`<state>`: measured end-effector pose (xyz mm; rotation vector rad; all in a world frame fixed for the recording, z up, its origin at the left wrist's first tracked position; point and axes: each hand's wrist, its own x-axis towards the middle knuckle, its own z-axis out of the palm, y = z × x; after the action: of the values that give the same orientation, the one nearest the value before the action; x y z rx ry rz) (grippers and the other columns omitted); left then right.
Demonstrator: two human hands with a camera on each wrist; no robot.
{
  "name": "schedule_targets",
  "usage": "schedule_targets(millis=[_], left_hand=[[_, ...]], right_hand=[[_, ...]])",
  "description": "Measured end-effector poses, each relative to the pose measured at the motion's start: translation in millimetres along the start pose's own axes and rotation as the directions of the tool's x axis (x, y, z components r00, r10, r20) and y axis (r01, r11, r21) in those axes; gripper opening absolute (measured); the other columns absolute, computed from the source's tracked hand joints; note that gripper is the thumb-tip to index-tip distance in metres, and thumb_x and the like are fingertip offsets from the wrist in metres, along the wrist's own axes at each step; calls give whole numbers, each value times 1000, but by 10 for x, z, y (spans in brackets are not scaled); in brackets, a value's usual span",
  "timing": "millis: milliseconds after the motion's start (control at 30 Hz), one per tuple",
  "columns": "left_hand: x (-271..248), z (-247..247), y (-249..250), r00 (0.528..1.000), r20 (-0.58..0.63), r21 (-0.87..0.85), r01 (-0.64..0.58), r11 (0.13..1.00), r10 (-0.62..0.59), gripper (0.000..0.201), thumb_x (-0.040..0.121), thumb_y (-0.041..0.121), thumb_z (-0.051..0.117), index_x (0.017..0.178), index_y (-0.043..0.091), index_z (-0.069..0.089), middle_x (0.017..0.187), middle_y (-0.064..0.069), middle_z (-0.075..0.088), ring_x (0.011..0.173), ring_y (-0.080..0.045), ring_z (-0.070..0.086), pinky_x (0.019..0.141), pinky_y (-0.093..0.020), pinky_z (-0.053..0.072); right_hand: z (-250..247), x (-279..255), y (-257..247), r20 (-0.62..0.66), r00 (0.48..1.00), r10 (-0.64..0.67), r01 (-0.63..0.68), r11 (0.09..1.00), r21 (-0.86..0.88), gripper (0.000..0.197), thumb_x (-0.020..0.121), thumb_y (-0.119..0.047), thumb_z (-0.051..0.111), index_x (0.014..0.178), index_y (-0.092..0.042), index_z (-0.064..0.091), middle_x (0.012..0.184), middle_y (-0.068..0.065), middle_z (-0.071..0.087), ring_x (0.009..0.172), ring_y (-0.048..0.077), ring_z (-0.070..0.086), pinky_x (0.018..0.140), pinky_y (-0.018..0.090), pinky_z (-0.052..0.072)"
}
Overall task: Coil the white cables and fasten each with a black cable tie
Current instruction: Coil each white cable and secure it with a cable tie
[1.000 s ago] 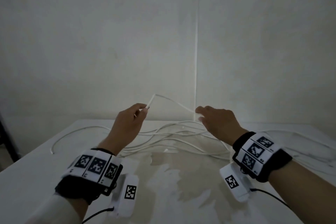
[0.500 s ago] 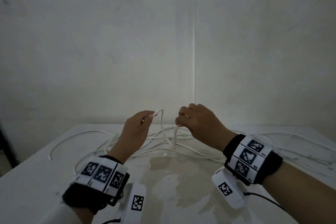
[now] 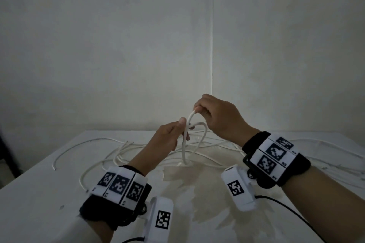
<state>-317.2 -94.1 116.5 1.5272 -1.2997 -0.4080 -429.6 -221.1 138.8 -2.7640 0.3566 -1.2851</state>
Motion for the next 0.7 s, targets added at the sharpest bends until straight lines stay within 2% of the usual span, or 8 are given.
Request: schedule_targets(millis=[100,167,267,367,467,533,633,700], left_hand=[[17,44,0,998,45,70,-48,996,44,30,92,27,52,64,27,58,103,-20,67,79,-12,56,60,-9,38],[36,51,-4,997,57,95,-63,993,58,40,93,22,52,55,33,57,98,-22,67,89,-23,58,63,-11,38],[42,-13,-25,992,109,150,-76,986,60,43,94,25,51,53,38,58,77,-11,64,82,-19,56,67,-21,37],[48,-80,-80,990,130,166,-76,983,54,31,96,23,47,70,33,61,60,13,54,67,-5,48,62,-16,35],[65,-70,-100,992,110,147,-77,986,61,28,97,23,43,78,26,63,52,19,51,56,3,42,55,-10,32],[79,-61,-81,994,94,119,-75,990,64,30,97,23,41,78,13,63,55,19,54,57,8,46,56,-7,33],[96,-85,-74,995,72,129,-75,989,66,35,97,23,40,72,8,58,71,21,63,63,8,48,59,-6,35],[105,-111,-87,995,52,106,-90,990,85,36,97,22,41,68,21,62,81,10,64,67,1,46,59,-5,36]], right_hand=[[-88,-27,31,41,996,79,-79,997,-3,19,96,-18,45,93,-12,62,93,-4,60,75,19,55,62,27,31],[-150,-27,67,59,992,113,-111,993,-39,18,96,-18,45,93,-14,62,92,-8,58,75,15,51,64,26,30],[-278,-33,242,27,976,215,-213,975,-64,19,96,-18,44,91,-16,62,86,-15,50,75,9,45,67,25,29],[-329,-69,392,76,953,294,-289,955,-72,21,96,-17,43,90,-15,63,89,-9,54,78,12,48,67,25,28],[-195,-136,318,212,952,220,-214,976,-51,25,97,-22,42,108,-13,62,105,1,60,94,21,57,76,29,37],[-109,-179,169,302,939,162,-174,985,13,31,98,-31,36,119,-21,57,111,-2,60,99,17,55,83,32,41],[-66,-193,57,343,920,192,-232,969,80,25,97,-42,33,90,-31,55,81,-12,59,72,10,52,66,29,39],[-71,-193,33,333,920,208,-275,947,168,27,96,-41,37,74,-34,51,67,-16,58,57,4,46,59,25,35]])
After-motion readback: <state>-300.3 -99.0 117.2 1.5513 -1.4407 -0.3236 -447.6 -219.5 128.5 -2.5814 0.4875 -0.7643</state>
